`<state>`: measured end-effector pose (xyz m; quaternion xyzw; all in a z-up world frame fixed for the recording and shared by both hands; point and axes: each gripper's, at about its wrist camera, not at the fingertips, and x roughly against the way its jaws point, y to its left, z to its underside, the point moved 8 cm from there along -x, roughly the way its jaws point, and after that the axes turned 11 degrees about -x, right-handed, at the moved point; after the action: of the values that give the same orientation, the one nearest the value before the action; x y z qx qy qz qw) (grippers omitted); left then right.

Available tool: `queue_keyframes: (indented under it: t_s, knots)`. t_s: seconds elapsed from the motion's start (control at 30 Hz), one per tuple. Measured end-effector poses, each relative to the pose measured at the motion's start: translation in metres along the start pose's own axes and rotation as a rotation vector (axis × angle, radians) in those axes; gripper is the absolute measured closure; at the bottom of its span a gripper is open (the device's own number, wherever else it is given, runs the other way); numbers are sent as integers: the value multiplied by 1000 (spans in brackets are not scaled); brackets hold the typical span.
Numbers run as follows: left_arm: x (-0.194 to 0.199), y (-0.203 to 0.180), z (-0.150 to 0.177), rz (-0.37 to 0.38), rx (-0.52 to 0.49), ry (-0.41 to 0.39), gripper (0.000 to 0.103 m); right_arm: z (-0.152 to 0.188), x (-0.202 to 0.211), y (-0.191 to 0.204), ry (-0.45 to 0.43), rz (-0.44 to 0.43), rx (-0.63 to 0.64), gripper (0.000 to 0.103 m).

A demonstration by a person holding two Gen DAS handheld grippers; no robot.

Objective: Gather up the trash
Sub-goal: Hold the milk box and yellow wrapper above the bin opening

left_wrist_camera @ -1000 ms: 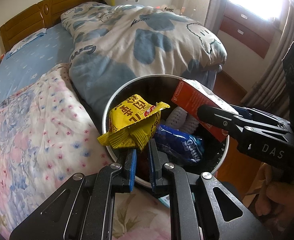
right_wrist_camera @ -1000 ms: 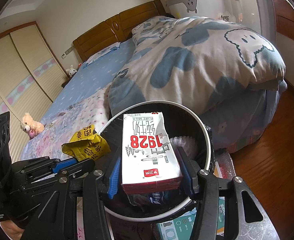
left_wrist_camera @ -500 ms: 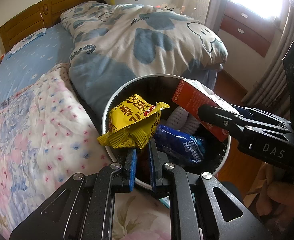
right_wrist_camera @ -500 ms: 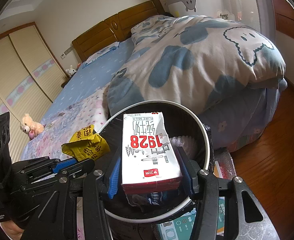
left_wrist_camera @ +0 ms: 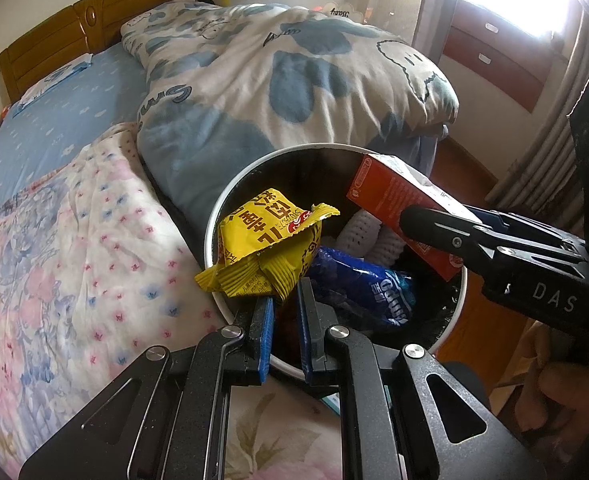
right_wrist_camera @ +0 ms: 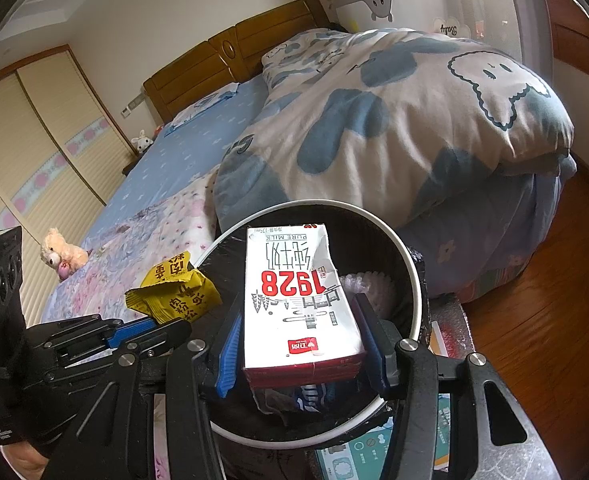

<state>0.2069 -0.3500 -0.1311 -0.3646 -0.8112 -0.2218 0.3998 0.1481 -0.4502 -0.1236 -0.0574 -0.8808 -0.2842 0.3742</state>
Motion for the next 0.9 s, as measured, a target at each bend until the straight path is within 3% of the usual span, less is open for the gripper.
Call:
queue_keyframes:
  t_s: [0.9]
  knots:
    - [-5,0,-1,-6,-4,14,93,-1,-3,-1,9,0,-7,52]
